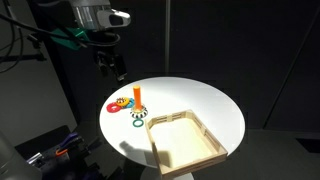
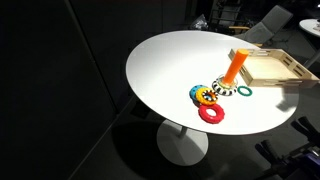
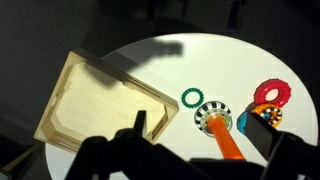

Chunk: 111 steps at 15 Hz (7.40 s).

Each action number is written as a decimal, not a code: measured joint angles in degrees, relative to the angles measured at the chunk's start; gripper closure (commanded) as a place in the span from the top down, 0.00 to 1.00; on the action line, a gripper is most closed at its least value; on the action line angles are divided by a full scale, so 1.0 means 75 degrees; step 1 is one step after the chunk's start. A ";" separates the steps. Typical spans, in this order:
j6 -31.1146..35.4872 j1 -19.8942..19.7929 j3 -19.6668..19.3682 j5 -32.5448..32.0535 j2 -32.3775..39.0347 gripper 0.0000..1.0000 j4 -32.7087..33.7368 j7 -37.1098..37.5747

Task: Put the green ring on the orange ring holder

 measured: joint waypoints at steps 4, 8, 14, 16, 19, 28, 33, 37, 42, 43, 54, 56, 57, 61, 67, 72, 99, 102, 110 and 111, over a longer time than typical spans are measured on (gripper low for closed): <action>0.0462 0.0267 0.0296 0.0220 0.0586 1.00 0.0079 0.0103; 0.0956 0.0423 0.0627 0.0230 0.1519 1.00 0.0241 0.0308; 0.1572 0.0484 0.0895 0.0233 0.3321 1.00 0.0522 0.0448; 0.1665 0.0486 0.0926 0.0241 0.3785 1.00 0.0700 0.0447; 0.1691 0.0486 0.0964 0.0248 0.4152 1.00 0.0915 0.0447; 0.2013 0.0481 0.0970 0.0217 0.4392 1.00 0.0831 0.0457; 0.2956 0.0482 0.0994 0.0295 0.5004 1.00 0.0718 0.0454; 0.3611 0.0482 0.1100 0.0545 0.5455 1.00 0.0638 0.0425; 0.4460 0.0476 0.1220 0.0761 0.5959 1.00 0.0507 0.0307; 0.4627 0.0470 0.1239 0.0803 0.6055 1.00 0.0481 0.0264; 0.5707 -0.0112 0.1677 0.1209 0.6965 1.00 0.0488 -0.0546; 0.5770 -0.0224 0.1744 0.1209 0.7131 1.00 0.0578 -0.0639; 0.5775 -0.0275 0.1779 0.1209 0.7221 1.00 0.0652 -0.0667; 0.5820 -0.0450 0.1936 0.1209 0.7627 1.00 0.0973 -0.0778; 0.5823 -0.0491 0.2085 0.1159 0.8277 1.00 0.1551 -0.0785; 0.5822 -0.0488 0.2201 0.0985 0.8658 1.00 0.2051 -0.0785; 0.5475 0.0058 0.2044 0.0085 0.8853 0.67 0.2379 -0.0612; 0.5478 0.0199 0.1860 -0.0096 0.8841 0.44 0.2383 -0.0443; 0.5281 0.0378 0.1558 -0.0246 0.8690 0.44 0.2415 -0.0011; 0.5175 0.0378 0.1543 -0.0246 0.8612 0.44 0.2430 0.0011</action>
